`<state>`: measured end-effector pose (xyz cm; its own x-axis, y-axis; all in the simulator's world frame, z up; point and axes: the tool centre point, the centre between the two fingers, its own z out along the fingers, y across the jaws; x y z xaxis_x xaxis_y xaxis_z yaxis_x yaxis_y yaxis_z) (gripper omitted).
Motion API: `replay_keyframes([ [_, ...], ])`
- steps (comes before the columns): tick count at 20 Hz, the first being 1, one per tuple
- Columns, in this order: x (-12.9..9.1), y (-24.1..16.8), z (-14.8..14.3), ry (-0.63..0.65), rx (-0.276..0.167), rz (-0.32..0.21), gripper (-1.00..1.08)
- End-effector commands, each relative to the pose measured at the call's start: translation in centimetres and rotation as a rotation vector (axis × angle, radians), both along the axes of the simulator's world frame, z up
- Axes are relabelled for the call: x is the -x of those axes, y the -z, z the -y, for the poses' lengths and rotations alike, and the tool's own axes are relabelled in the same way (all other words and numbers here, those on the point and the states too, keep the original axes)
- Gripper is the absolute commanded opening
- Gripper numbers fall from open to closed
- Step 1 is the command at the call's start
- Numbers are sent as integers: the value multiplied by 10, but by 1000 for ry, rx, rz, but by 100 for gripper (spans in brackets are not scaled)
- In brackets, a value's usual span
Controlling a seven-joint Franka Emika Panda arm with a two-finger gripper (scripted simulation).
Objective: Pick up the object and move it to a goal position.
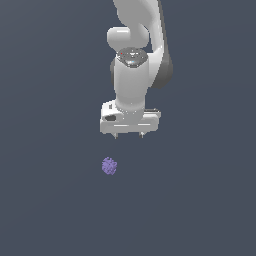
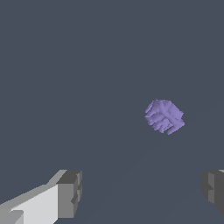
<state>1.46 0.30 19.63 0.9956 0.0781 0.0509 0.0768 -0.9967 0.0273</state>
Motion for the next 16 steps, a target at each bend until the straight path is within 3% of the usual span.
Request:
replay_keyframes([
  [1,-2,3,2,-24,2,-3,100],
  [16,-25,38,30,-316,16,-31,100],
])
